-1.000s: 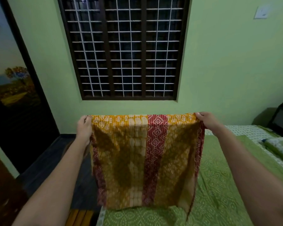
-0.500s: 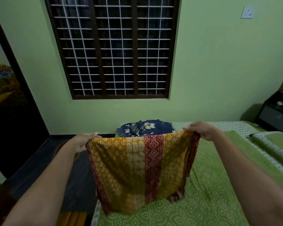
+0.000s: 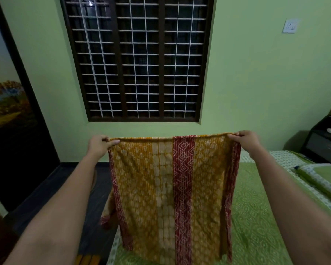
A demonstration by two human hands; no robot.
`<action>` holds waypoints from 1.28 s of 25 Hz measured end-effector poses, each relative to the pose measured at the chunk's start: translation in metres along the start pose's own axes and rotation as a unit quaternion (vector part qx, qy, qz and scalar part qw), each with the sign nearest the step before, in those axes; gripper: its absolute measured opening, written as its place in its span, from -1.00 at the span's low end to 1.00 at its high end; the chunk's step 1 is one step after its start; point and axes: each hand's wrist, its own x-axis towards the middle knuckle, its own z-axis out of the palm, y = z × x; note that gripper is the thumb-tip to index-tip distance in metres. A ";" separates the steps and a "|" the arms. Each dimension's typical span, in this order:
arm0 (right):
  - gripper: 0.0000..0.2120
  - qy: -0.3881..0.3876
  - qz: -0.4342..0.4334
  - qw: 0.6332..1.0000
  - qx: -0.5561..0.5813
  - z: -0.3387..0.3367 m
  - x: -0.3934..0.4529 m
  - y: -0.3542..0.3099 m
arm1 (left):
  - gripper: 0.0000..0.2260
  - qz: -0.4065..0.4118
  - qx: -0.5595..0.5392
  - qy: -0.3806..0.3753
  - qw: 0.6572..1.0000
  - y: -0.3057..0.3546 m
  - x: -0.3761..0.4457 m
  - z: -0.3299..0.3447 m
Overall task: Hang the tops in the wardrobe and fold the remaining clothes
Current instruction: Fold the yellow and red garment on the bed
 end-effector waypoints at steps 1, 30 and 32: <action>-0.68 -0.003 0.038 0.998 0.056 0.007 0.000 0.007 | -0.67 -0.033 -0.032 -0.018 0.999 -0.005 0.003 0.006; -0.84 -0.188 -0.261 0.913 0.251 0.009 -0.092 -0.167 | -0.97 0.193 -0.414 -0.178 0.872 0.209 -0.078 0.045; -0.82 -0.207 -0.264 0.932 0.136 0.000 -0.113 -0.165 | -0.97 0.199 -0.365 -0.105 0.904 0.204 -0.072 0.058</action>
